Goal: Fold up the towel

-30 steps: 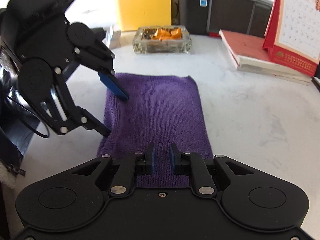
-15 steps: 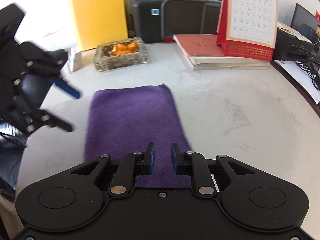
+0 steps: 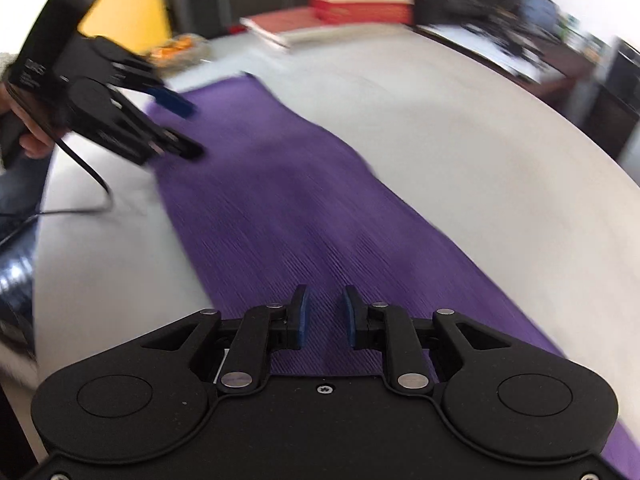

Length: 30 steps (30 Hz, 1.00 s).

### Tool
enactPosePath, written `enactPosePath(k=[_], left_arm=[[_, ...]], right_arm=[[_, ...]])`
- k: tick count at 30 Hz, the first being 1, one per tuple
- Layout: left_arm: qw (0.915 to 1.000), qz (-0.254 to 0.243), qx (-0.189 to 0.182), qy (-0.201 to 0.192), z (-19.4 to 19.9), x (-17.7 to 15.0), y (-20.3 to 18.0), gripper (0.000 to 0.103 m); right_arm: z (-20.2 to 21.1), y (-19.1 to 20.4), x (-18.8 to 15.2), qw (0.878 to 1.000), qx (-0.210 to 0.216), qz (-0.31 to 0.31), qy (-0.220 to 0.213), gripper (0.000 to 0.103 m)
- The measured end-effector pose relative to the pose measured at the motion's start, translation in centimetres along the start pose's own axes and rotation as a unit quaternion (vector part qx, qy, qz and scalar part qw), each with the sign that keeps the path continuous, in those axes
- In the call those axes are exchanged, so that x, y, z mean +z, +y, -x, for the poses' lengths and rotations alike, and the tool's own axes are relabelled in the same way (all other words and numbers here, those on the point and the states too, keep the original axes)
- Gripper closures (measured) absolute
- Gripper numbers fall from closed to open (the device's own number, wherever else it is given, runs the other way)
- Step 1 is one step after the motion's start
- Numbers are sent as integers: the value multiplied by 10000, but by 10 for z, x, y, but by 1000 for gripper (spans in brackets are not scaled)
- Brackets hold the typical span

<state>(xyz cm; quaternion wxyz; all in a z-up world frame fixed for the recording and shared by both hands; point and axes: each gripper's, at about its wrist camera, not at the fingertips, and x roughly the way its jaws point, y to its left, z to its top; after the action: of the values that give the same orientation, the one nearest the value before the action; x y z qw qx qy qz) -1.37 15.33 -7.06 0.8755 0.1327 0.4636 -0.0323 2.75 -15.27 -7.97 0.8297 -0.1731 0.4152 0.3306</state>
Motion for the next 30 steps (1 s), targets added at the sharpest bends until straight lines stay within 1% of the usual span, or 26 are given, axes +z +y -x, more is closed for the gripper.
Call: enactPosePath(k=[1, 3, 6, 8, 10, 12, 13, 16, 18, 20, 22, 24, 27, 28, 30], left_arm=[[10000, 25, 18, 5, 1, -1, 1, 45], [9999, 133, 95, 50, 2, -2, 3, 45], [9987, 355, 326, 192, 9, -5, 7, 46], [9968, 577, 481, 260, 19, -10, 12, 47], [9924, 1070, 539, 272, 33, -18, 24, 47], [9862, 1539, 539, 292, 42, -27, 35, 47], [9816, 1807, 526, 315, 44, -32, 40, 47], [9654, 2543, 461, 339, 44, -42, 56, 47], [9567, 2865, 408, 320, 41, -43, 65, 47], [9473, 3172, 371, 255, 37, -44, 75, 47], [9388, 3411, 406, 248, 32, -45, 84, 47], [9316, 3595, 456, 269, 25, -47, 93, 47], [9259, 3743, 453, 232, 19, -51, 101, 47], [9248, 3772, 443, 220, 17, -52, 103, 48], [9244, 3790, 411, 142, 15, -52, 106, 51]], right_arm=[[8, -11, -13, 9997, -127, -197, 13, 77], [31, -39, -48, 9959, -502, -748, 32, 77], [55, -70, -79, 9840, -1000, -1474, 79, 76], [64, -80, -86, 9767, -1255, -1737, 116, 76], [68, -83, -84, 9755, -1260, -1806, 11, 76], [68, -80, -67, 9793, -1038, -1730, -178, 73], [63, -76, -54, 9833, -882, -1573, -254, 70], [46, -58, -11, 9930, -357, -1019, -473, 70], [31, -46, 20, 9958, 72, -682, -611, 68], [14, -32, 52, 9959, 472, -299, -715, 68], [-4, -13, 86, 9936, 810, 180, -765, 68], [-22, 11, 125, 9872, 1165, 703, -835, 67], [-40, 43, 166, 9772, 1466, 1229, -915, 65], [-44, 50, 169, 9749, 1521, 1333, -927, 65], [-56, 66, 189, 9674, 1656, 1657, -963, 65]])
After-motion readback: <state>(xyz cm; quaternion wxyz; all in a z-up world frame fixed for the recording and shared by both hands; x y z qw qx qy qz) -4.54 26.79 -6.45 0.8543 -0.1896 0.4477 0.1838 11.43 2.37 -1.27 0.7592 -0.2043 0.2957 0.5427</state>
